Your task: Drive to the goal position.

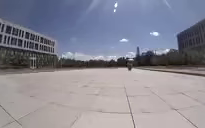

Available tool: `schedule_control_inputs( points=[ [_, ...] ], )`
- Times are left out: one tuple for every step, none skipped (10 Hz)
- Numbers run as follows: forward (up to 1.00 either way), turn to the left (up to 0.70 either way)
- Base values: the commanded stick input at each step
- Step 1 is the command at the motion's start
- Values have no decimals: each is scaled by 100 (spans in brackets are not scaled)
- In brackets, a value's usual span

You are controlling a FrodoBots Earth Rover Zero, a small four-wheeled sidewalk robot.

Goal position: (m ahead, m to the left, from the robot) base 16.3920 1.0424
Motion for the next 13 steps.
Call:
schedule_control_inputs(
  points=[
    [49, 0],
    [49, 0],
    [49, 0],
    [49, 0],
    [47, 0],
    [47, 0],
    [48, 0],
    [48, 0],
    [47, 0],
    [46, 0],
    [45, 0],
    [45, 0],
    [44, 0]
  ],
)
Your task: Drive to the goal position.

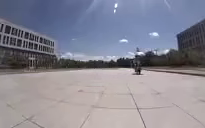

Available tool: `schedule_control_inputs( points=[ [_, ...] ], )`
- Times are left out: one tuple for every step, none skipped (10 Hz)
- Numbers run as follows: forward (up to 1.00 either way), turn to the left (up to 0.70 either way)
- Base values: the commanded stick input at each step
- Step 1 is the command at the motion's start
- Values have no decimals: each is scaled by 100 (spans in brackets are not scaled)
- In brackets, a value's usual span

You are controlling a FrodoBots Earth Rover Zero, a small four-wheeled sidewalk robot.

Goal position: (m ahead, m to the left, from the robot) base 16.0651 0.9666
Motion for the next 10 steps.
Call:
schedule_control_inputs(
  points=[
    [44, 0],
    [43, 0],
    [43, 0],
    [43, 0],
    [43, 0],
    [43, 0],
    [43, 0],
    [43, 0],
    [43, 0],
    [42, 0]
  ],
)
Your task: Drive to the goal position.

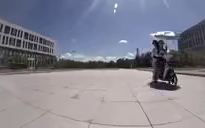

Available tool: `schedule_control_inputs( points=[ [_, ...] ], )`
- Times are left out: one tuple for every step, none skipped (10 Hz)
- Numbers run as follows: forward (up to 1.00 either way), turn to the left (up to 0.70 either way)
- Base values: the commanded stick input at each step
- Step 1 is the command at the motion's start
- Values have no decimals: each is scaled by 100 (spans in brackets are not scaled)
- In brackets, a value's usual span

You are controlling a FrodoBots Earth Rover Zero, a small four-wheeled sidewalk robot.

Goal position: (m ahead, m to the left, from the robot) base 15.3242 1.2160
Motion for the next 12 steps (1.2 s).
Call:
schedule_control_inputs(
  points=[
    [42, 0],
    [42, 0],
    [41, 0],
    [41, 0],
    [40, 0],
    [41, 0],
    [41, 0],
    [40, 0],
    [40, 0],
    [40, 0],
    [40, 0],
    [40, 0]
  ],
)
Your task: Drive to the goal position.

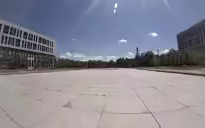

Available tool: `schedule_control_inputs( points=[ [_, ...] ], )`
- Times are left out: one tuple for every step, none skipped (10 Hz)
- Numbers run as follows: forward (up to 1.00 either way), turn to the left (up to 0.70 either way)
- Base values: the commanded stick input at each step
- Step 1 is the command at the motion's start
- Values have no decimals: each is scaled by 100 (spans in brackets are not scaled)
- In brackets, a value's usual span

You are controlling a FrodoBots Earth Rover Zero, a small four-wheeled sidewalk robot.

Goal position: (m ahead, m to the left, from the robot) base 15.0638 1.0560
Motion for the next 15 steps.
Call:
schedule_control_inputs(
  points=[
    [40, 0],
    [40, 0],
    [40, 0],
    [40, 0],
    [40, 0],
    [40, 0],
    [40, 0],
    [40, 0],
    [40, 0],
    [40, 0],
    [40, 0],
    [41, 0],
    [41, 0],
    [40, 0],
    [40, 0]
  ],
)
